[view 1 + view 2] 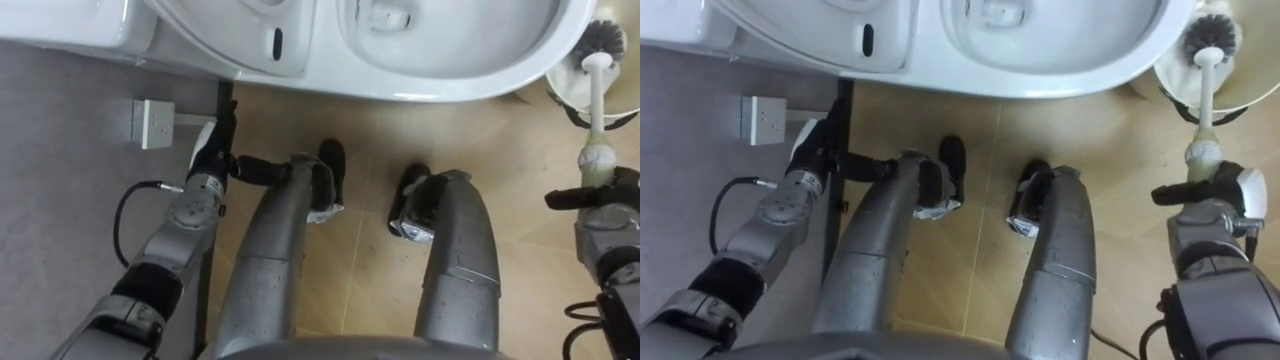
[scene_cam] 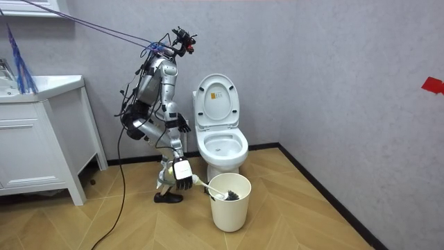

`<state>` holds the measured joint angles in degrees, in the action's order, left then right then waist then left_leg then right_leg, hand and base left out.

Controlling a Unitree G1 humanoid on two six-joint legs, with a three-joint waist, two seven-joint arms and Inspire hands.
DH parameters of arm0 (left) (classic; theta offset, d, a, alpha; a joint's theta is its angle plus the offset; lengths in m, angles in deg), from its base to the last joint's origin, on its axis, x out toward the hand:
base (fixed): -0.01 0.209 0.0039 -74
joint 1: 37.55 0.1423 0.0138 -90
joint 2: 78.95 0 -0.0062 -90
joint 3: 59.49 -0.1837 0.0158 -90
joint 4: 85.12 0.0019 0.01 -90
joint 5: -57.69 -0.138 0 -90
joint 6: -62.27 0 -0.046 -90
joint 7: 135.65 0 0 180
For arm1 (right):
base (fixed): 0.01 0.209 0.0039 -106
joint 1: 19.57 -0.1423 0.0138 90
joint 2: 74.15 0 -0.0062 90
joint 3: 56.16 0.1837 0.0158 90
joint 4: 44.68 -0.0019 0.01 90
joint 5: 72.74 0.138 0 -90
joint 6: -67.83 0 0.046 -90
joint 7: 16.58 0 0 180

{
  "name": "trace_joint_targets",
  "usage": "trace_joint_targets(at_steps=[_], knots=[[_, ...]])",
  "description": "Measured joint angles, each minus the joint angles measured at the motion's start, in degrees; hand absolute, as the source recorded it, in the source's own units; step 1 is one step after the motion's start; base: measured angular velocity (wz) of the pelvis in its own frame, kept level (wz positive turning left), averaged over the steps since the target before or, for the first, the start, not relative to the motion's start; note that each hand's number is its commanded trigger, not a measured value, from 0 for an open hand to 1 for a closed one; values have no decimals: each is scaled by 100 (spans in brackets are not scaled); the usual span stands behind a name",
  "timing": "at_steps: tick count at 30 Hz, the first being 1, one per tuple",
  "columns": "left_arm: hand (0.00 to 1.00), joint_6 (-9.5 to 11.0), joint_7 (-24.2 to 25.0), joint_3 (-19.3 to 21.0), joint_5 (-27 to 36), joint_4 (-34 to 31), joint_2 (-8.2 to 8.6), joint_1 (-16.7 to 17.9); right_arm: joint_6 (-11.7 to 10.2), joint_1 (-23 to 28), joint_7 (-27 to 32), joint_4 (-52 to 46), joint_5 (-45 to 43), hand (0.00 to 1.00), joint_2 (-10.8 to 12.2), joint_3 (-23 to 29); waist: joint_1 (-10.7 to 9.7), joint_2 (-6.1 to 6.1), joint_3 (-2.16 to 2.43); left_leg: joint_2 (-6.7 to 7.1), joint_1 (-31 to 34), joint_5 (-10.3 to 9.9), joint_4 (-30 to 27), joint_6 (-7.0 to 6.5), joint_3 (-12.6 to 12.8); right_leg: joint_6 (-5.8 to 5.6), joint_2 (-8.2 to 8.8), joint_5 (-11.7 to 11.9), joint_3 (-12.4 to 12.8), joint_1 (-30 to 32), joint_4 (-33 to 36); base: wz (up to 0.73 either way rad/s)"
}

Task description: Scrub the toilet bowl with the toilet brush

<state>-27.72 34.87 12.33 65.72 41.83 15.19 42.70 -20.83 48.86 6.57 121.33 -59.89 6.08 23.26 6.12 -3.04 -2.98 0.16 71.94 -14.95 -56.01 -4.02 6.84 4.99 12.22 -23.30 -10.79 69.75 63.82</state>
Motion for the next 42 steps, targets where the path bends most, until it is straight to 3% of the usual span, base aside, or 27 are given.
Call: trace_joint_targets(at_steps=[18,27,33,34,42], knots=[[0,5,7,-4,306,-97,-41,259,-1,47,-336,-41,513,100,3,-208,-28,-24,10,-10,-45,-10,-88,-20,-67,-10,-17,-6,-35,-98,36,0],[0,7,12,-2,293,-78,-57,472,2,270,-483,-29,697,100,33,-391,-40,-27,20,-37,-492,-21,-10,0,-77,-18,-48,-3,-85,-575,-98,0],[0,55,36,74,253,205,-81,753,-10,598,-703,-11,989,100,290,-321,-87,8,55,-44,-1276,11,449,40,-70,-94,-134,89,-106,-1354,-592,-5],[0,56,44,129,255,252,-80,859,-10,638,-722,-17,1058,100,380,-318,-124,32,102,-36,-1450,45,604,50,-73,-100,-146,126,-128,-1527,-747,0],[0,83,118,251,252,675,-80,1150,-3,936,-812,-17,1387,100,655,-95,-187,58,122,-27,-2734,207,1525,42,-144,-206,-295,350,-309,-2892,-1808,0]])
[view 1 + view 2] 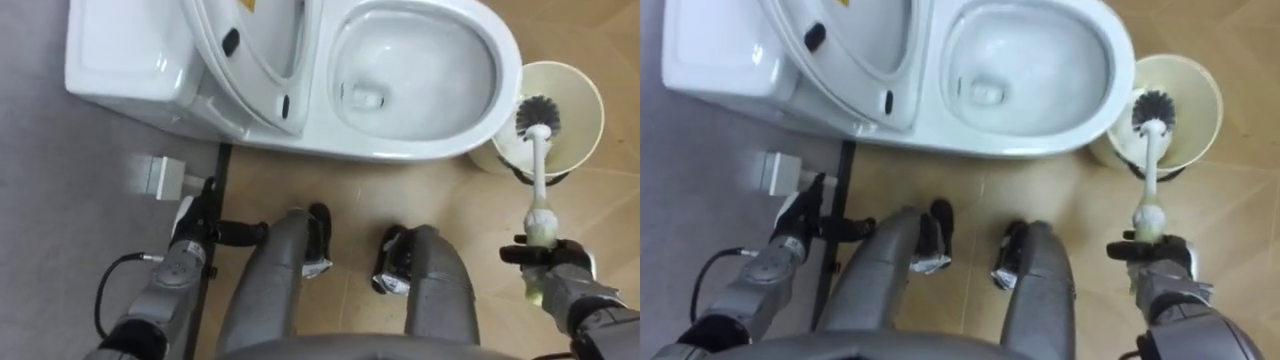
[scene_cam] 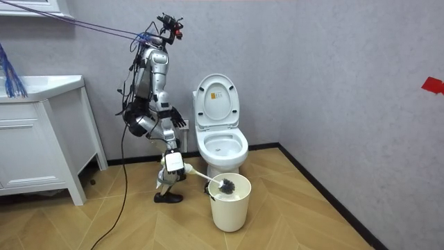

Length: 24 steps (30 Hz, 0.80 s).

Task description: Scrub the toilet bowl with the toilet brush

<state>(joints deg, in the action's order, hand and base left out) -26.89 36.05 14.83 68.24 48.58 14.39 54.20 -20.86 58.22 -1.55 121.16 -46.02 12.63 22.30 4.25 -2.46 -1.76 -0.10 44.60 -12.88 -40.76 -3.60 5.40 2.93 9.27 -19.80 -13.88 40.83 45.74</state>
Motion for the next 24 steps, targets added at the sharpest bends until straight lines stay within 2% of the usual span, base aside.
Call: trace_joint_targets(at_steps=[5,7,8,9,12,13,15,18,21,24], knots=[[0,16,103,164,-14,239,13,158,-57,96,13,3,-34,100,186,171,-64,49,6,15,-845,147,674,51,-166,-50,-144,188,-212,-1000,-867,11],[0,75,119,334,-33,120,12,448,-123,294,56,-183,-157,100,241,173,-80,141,76,1,-1263,158,952,65,-158,-80,-184,213,-337,-1483,-1241,20],[0,82,119,372,-68,75,13,498,-130,358,68,-246,-214,100,243,172,-78,154,82,-7,-1374,158,1017,66,-156,-91,-205,234,-346,-1614,-1345,14],[0,91,118,434,-126,-18,13,687,-151,439,69,-305,-304,100,245,170,-69,180,94,-13,-1606,161,1173,72,-141,-106,-244,271,-364,-1873,-1556,6],[0,145,118,566,-135,-224,26,1105,-189,577,129,-483,-586,100,285,220,-70,227,103,8,-2233,163,1524,83,-81,-165,-294,319,-361,-2502,-1988,-2],[0,189,121,675,-165,-281,42,1232,-261,641,151,-543,-763,100,330,300,-79,237,114,9,-2438,159,1623,89,-79,-189,-333,347,-377,-2754,-2188,6],[0,257,122,815,-178,-387,44,1370,-280,823,232,-838,-937,100,353,379,-75,266,132,21,-2666,163,1754,98,-102,-200,-356,376,-487,-3068,-2446,21],[0,316,144,1089,-472,-495,52,1569,-329,1106,375,-1241,-1034,100,363,382,69,355,152,72,-3033,165,1957,107,-151,-235,-390,396,-531,-3486,-2743,15],[0,320,173,1407,-847,-914,55,1963,-333,1306,378,-1459,-1459,100,359,404,81,431,183,115,-3324,164,2130,110,-172,-277,-435,421,-677,-3861,-3021,21],[0,327,157,1632,-1136,-1159,81,2302,-329,1492,366,-1686,-1814,100,361,397,151,465,174,172,-3569,163,2206,111,-254,-308,-440,438,-784,-4217,-3200,19]])
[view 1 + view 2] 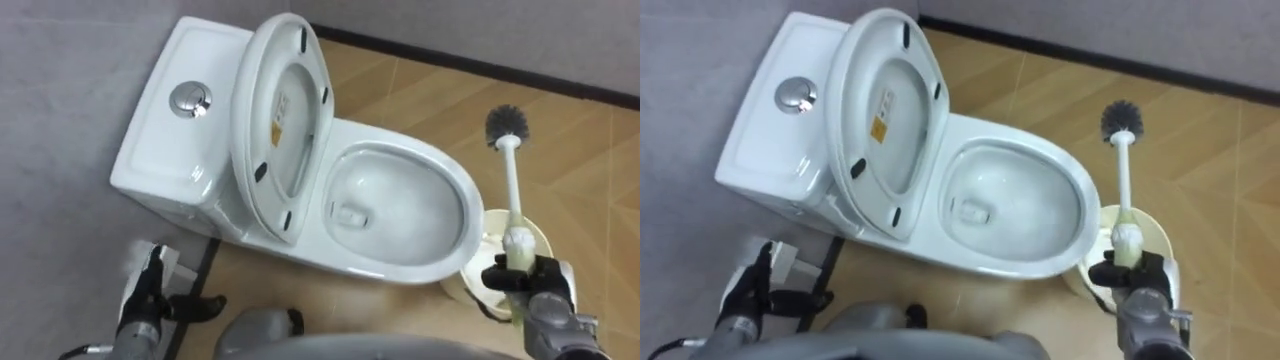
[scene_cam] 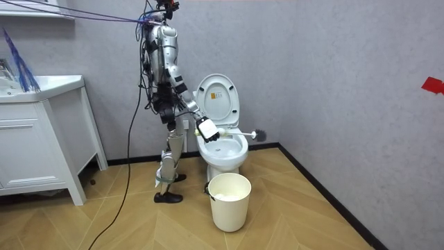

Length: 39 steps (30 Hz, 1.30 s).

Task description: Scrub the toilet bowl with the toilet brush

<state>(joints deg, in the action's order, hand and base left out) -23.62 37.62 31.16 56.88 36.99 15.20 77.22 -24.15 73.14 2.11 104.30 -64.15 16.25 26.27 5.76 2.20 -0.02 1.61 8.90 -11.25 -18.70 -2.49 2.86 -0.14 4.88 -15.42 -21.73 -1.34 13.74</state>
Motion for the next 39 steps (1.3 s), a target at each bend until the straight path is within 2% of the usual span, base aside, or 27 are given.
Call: trace_joint_targets(at_steps=[2,5,7,8,10,12,13,16,20,22,24,25,26,27,30,33,35,37,39], knots=[[0,-3,-26,80,-263,-201,33,142,2,88,-23,-49,-252,100,12,-9,71,12,-2,11,-95,-6,9,5,-19,-7,6,3,-50,-103,-18,15],[0,1,-30,152,-615,-783,178,350,1,68,-158,-49,-543,100,25,-15,188,-2,-39,2,-96,-27,1,37,-79,-7,14,4,-150,-164,-29,16],[0,4,-19,150,-1169,-1674,221,535,-38,74,-210,-11,-809,100,87,-11,216,7,-45,4,-47,-47,-30,60,-237,-7,-3,4,-267,-178,-36,33],[0,13,-21,149,-1349,-1880,234,574,-64,76,-219,18,-874,100,97,-11,235,5,-45,10,-46,-47,-46,61,-269,-7,-8,4,-269,-190,-33,20],[0,165,-150,149,-2103,-2332,275,555,-180,82,-264,123,-1086,100,105,-11,287,-15,-50,21,-64,-47,-55,60,-319,-5,-14,2,-283,-253,-35,11],[0,301,-313,126,-2622,-2522,299,536,-289,59,-266,240,-1260,100,105,-11,325,-8,-48,22,-64,-45,-76,60,-328,-4,-20,1,-285,-269,-44,2],[0,387,-403,100,-2892,-2602,298,489,-367,28,-265,402,-1391,100,104,-6,331,-31,-25,21,-57,-46,-108,60,-334,-4,-30,-3,-289,-284,-102,0],[0,554,-715,94,-3415,-2766,296,465,-423,65,-309,672,-1685,100,106,-7,355,-24,-13,24,-120,-45,-112,60,-347,-3,-34,-3,-330,-357,-110,3],[0,645,-1052,87,-3739,-2891,287,313,-476,-3,-447,1058,-1794,100,107,-8,379,-11,-13,17,-147,-38,-112,71,-345,1,-46,-1,-264,-352,-131,0],[0,698,-1100,82,-3764,-3219,186,220,-474,-58,-633,1287,-1798,100,105,-6,372,-23,6,17,-151,-38,-109,72,-349,4,-57,0,-256,-365,-151,0],[0,733,-1189,66,-3873,-3549,113,143,-490,-95,-702,1422,-1796,100,105,-5,342,-24,5,15,-152,-38,-102,73,-349,13,-65,9,-252,-378,-186,0],[0,766,-1298,-15,-3939,-3652,42,39,-490,-135,-743,1518,-1807,100,100,-5,310,9,-24,17,-152,-38,-98,73,-349,13,-65,12,-241,-378,-187,0],[0,771,-1317,-61,-3942,-3687,4,-14,-488,-156,-762,1540,-1810,100,99,-6,292,-35,-14,18,-151,-38,-99,73,-349,14,-65,12,-240,-380,-185,0],[0,778,-1327,-164,-3945,-3708,-73,-123,-497,-183,-769,1579,-1804,100,101,-10,253,-15,-41,21,-150,-38,-82,73,-349,13,-68,12,-233,-381,-172,0],[0,777,-1290,-329,-3946,-3707,-115,-252,-499,-210,-775,1605,-1807,100,104,-8,180,-56,-52,20,-163,-37,-19,75,-319,13,-66,11,-198,-359,-188,-5],[0,761,-1236,-386,-3954,-3672,-117,-258,-488,-206,-803,1597,-1808,100,104,0,112,-33,-66,24,-165,-33,16,84,-318,15,-68,10,-190,-350,-213,-1],[0,732,-1203,-429,-4024,-3535,-159,-254,-487,-252,-870,1571,-1959,100,103,108,44,-44,-59,24,-163,-31,18,86,-311,15,-67,10,-191,-347,-217,0],[0,673,-1119,-604,-4224,-3391,-300,-219,-490,-246,-945,1503,-2164,100,101,223,-73,-60,-51,26,-163,-31,14,86,-303,14,-70,11,-186,-348,-214,0],[0,628,-1019,-720,-4273,-3083,-312,-223,-465,-263,-1013,1479,-2240,100,93,259,-89,-86,-34,29,-163,-32,0,86,-302,14,-86,11,-177,-348,-204,-2]])
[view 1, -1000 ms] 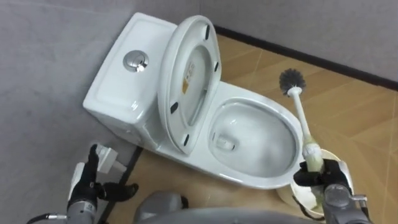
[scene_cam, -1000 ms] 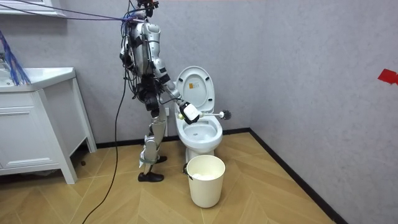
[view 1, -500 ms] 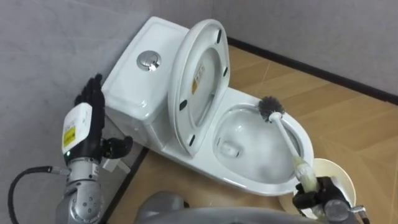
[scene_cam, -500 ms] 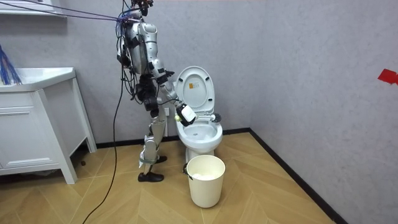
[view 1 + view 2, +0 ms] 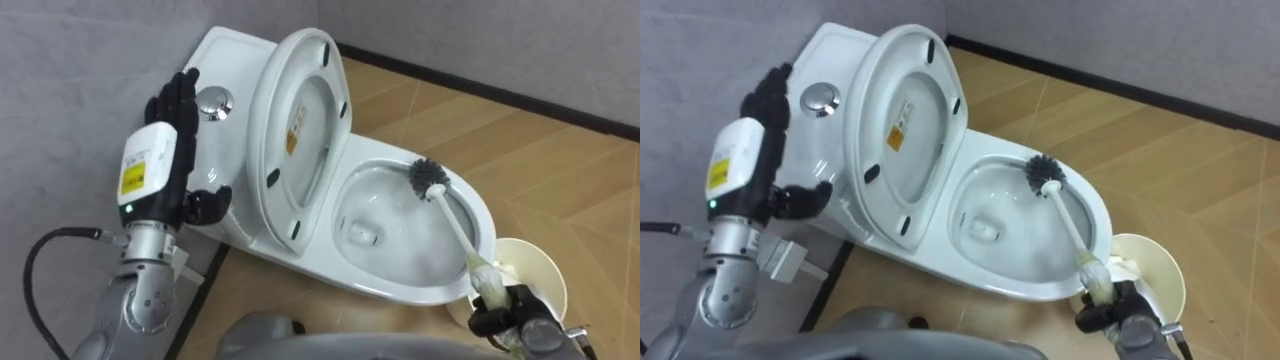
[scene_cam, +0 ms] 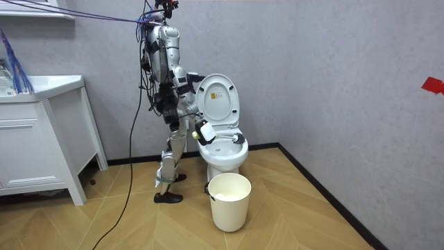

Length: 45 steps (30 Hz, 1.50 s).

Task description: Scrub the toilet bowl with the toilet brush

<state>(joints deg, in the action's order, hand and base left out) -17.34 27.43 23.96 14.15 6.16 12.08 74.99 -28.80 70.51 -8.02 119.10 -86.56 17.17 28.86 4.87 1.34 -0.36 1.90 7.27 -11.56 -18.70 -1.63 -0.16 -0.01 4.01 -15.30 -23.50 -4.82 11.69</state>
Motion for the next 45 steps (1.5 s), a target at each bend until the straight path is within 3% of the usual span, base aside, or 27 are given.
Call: trace_joint_targets(at_steps=[6,8,10,13,17,20,21,22,25,32,35,38,45], knots=[[0,-355,369,-76,4,862,1,-13,197,168,-74,-237,-29,100,-52,4,-48,-70,22,-24,20,-5,-11,7,9,9,8,5,65,35,17,-3],[0,-337,377,-91,-7,1046,2,-126,283,163,-118,-274,-36,100,-127,0,-48,-113,32,-40,117,-6,-25,9,14,11,17,5,72,189,145,-2],[0,-308,367,-192,-7,1411,3,-427,447,98,-122,-259,-132,100,-243,-4,0,-231,53,-36,217,6,-56,-7,62,26,76,-25,131,391,375,-14],[0,-302,307,-190,-2,1617,-13,-563,546,-73,-113,-260,-264,100,-263,-6,13,-219,38,-17,361,28,-93,-29,256,42,196,-190,299,740,747,-24],[0,-256,101,-191,9,1803,-40,-807,559,-303,-64,-249,-447,100,-322,-4,12,-207,29,-36,832,39,-362,-42,296,97,225,-227,317,1248,1082,-6],[0,-214,-23,-229,4,2007,-43,-1182,625,-582,-20,-241,-438,100,-442,-64,101,-216,-5,-41,1224,110,-531,-63,338,139,298,-252,385,1703,1419,-4],[0,-202,-49,-250,5,2091,-48,-1362,649,-674,20,-242,-442,100,-463,-113,176,-211,-43,-51,1355,121,-617,-64,348,154,308,-260,419,1853,1528,-8],[0,-160,-108,-256,6,2168,-67,-1495,678,-783,17,-241,-481,100,-484,-226,207,-206,-56,-117,1516,121,-724,-64,383,179,315,-272,440,2019,1642,-9],[0,-101,-290,-281,4,2284,-174,-1834,690,-1054,4,-262,-574,100,-588,-528,265,-214,-91,-128,2019,138,-998,-74,382,244,366,-305,427,2527,1980,-2],[0,-99,-799,-412,-166,2374,-281,-2373,760,-1364,-20,-328,-1510,100,-782,-1160,395,-277,-136,-192,2985,200,-1349,-97,316,351,426,-305,365,3494,2456,3],[0,-37,-1056,-552,-180,2393,-405,-2594,766,-1582,19,-413,-1833,100,-954,-1433,526,-313,-198,-172,3355,271,-1440,-99,312,398,495,-305,364,3905,2676,3],[0,-1,-1301,-742,-179,2403,-512,-2831,800,-1785,89,-716,-2156,100,-1243,-1835,687,-396,-181,-203,3773,269,-1652,-96,288,452,503,-328,351,4305,2871,0],[0,-5,-1750,-1143,-167,2405,-656,-3186,1200,-2268,557,-1151,-2942,100,-1656,-2311,941,-522,-234,-202,4376,196,-2106,-95,244,519,599,-473,249,4821,3317,5]])
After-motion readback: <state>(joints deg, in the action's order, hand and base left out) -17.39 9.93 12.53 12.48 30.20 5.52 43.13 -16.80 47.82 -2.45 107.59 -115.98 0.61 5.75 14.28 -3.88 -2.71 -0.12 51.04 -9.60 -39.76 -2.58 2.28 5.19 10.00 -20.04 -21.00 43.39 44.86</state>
